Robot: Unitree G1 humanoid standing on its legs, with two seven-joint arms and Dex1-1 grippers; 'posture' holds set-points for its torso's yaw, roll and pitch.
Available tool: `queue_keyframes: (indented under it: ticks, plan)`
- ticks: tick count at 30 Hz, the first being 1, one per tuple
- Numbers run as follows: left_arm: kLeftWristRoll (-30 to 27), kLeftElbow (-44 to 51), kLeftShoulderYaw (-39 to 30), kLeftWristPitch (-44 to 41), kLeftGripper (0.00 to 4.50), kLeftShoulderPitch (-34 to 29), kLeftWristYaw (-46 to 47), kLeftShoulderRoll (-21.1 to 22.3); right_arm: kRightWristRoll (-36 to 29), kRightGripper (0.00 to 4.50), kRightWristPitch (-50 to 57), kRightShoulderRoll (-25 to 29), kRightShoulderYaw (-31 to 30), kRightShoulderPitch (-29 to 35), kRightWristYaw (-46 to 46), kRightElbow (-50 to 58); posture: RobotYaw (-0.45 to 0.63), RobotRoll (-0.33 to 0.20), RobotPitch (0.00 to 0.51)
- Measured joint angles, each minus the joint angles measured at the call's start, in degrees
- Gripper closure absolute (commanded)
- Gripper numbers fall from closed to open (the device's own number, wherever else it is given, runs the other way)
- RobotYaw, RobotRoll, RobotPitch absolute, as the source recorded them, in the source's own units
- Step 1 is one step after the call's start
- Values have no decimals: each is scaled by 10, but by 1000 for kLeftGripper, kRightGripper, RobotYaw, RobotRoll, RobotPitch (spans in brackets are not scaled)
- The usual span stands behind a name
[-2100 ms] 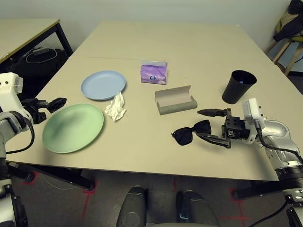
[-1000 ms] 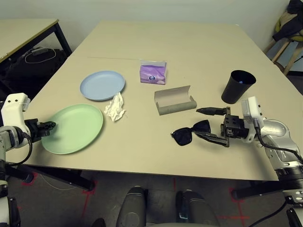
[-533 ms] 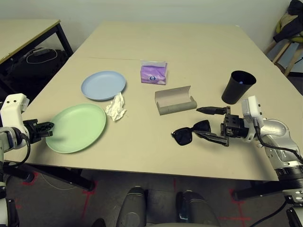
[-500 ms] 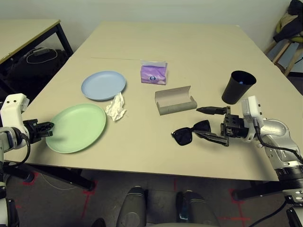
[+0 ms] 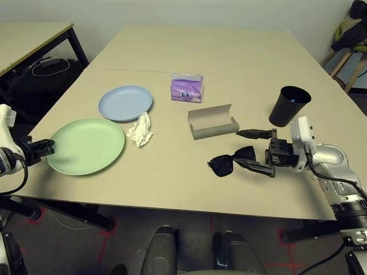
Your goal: Organize and tidy the items on the table.
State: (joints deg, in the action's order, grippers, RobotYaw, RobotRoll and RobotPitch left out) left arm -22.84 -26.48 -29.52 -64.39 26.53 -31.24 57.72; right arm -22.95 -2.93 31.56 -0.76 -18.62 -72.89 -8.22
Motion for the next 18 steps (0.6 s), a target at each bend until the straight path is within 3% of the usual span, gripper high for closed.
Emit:
queue_keyframes:
  ticks: [9,18]
  plan:
    - [-29,19,-50,-62,4486,71,36,-5,-10,0,20,-9,0,-8,14,0,220,0,43]
    - [-33,7,-50,-54,4486,186,111,-84,-21,0,43,-21,12,-10,54,2,212,0,45]
